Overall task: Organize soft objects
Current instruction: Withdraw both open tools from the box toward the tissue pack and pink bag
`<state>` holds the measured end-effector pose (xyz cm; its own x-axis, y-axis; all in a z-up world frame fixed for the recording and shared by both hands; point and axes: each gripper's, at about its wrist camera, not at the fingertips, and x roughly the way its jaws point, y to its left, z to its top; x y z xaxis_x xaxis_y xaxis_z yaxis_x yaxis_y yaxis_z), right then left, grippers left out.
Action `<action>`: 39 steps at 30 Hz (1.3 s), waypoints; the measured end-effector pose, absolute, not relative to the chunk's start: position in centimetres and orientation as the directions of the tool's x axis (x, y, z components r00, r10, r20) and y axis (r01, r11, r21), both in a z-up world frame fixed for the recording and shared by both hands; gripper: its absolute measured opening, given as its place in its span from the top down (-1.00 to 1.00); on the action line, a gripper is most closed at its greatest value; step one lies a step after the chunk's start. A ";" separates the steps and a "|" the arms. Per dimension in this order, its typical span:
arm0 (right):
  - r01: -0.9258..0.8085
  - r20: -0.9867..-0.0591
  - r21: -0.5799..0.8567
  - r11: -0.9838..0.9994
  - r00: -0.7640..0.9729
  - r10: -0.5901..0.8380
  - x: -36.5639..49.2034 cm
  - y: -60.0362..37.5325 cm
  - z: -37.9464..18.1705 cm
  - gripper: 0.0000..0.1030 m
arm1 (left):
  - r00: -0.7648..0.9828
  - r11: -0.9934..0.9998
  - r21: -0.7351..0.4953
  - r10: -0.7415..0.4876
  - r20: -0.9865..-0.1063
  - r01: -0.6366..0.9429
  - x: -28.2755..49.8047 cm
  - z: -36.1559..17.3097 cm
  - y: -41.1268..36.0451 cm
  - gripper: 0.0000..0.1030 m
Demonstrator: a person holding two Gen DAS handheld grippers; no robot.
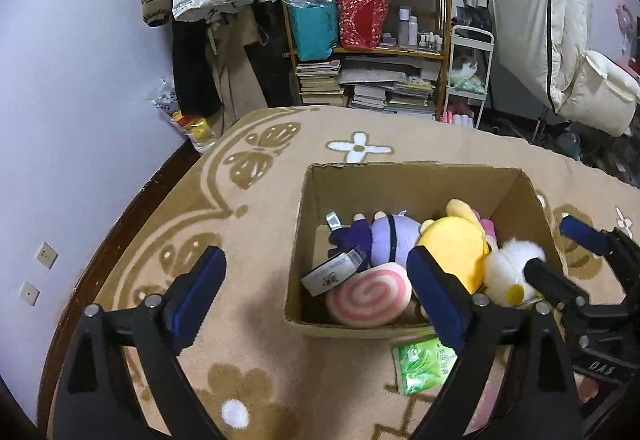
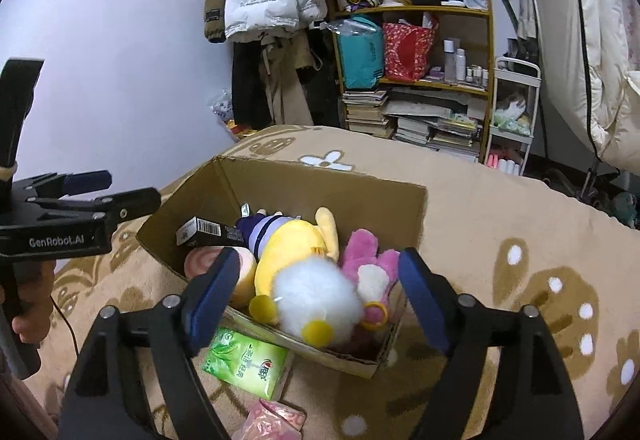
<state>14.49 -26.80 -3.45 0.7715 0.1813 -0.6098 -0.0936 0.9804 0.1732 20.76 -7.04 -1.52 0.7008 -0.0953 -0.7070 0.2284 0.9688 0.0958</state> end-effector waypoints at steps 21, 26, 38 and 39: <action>-0.043 -0.631 0.174 0.984 0.762 0.145 8.3 -26.2 -1.2 -1.00 | 0.669 0.976 0.083 -0.075 -0.740 0.201 15.5 0.3 -4.0 -0.91; -0.052 -0.646 0.167 0.985 0.749 0.149 6.4 -25.4 -1.7 -1.00 | 0.657 0.979 0.079 -0.065 -0.751 0.187 13.7 0.1 -3.4 -0.91; -0.071 -0.692 0.144 0.987 0.706 0.152 4.4 -23.4 -4.4 -1.00 | 0.602 0.974 0.070 -0.077 -0.795 0.217 10.9 -1.8 -3.5 -0.91; -0.071 -0.699 0.140 0.988 0.700 0.149 4.4 -23.3 -4.8 -1.00 | 0.599 0.974 0.070 -0.075 -0.797 0.216 10.9 -1.9 -3.5 -0.91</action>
<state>4.39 -23.29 -4.79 0.6996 0.1493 -0.6988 -0.0712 0.9876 0.1398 10.88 -3.54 -1.89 0.5991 -0.0753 -0.7972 0.2158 0.9739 0.0702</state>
